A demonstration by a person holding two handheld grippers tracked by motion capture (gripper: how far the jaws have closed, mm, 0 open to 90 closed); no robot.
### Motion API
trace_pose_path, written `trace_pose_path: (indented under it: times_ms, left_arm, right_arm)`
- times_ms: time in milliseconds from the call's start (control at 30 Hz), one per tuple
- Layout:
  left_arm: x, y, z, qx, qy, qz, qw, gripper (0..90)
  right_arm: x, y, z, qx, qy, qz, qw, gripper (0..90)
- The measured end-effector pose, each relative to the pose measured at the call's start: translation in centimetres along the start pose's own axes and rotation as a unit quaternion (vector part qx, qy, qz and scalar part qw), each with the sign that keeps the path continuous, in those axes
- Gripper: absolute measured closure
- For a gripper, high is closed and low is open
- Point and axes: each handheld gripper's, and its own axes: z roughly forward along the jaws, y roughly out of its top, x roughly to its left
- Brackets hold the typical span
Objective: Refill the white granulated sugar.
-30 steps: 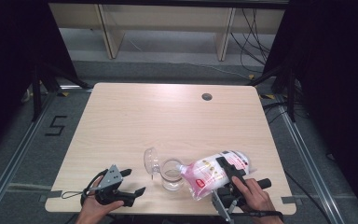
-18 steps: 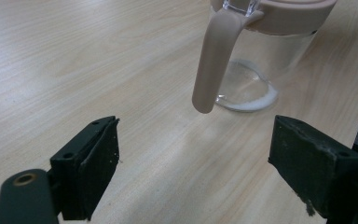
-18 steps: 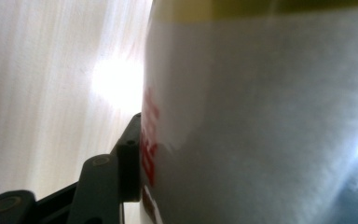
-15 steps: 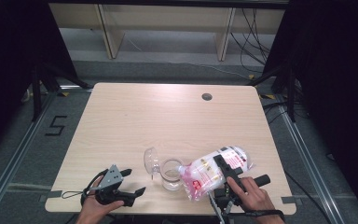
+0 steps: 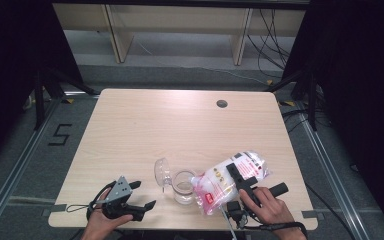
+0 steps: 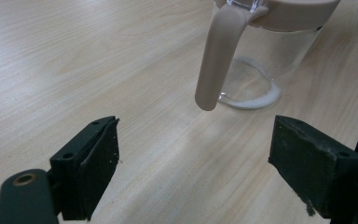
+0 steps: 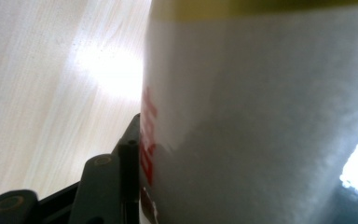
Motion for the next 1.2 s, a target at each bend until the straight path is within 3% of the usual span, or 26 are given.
trace_pose_path:
  times_ms: [133,233,367,700,1000,1033,1100,1133,1200]
  left_arm:
    - [-0.01,-0.02,0.0,0.001,-0.001,0.0,1.0,15.5]
    - [-0.01,-0.02,0.01,0.0,0.0,0.0,1.0,15.5]
    - [-0.01,-0.01,0.0,0.001,-0.001,0.0,1.0,15.5]
    - [-0.01,-0.02,0.02,0.001,-0.001,0.0,1.0,15.5]
    - [-0.02,-0.02,0.01,0.0,0.0,-0.001,1.0,15.5]
    - [-0.02,-0.02,0.01,0.001,-0.001,0.0,1.0,15.5]
    - [-0.2,-0.09,0.06,0.0,0.0,-0.014,0.9999,15.5]
    - [-0.17,-0.07,0.07,0.001,0.0,-0.01,1.0,15.5]
    - [-0.07,-0.04,0.06,0.001,-0.001,-0.001,1.0,15.5]
  right_arm:
    - [-0.02,0.14,0.14,-0.004,0.0,-0.009,0.9999,48.5]
    - [0.09,0.17,0.1,0.004,-0.002,-0.002,1.0,48.7]
    - [-0.37,0.29,0.19,-0.008,-0.008,-0.034,0.9994,48.9]
    - [-0.09,0.23,0.12,-0.003,-0.006,-0.016,0.9998,49.4]
    - [-0.2,0.47,-0.06,-0.002,-0.003,-0.016,0.9999,49.6]
    - [-0.73,0.5,0.02,-0.009,-0.008,-0.054,0.9984,49.7]
    - [-0.5,0.5,0.07,-0.011,-0.008,-0.039,0.9992,49.8]
    - [-0.44,0.46,0.09,-0.008,-0.006,-0.035,0.9993,49.8]
    - [-0.67,0.45,0.11,-0.007,-0.007,-0.049,0.9988,49.8]
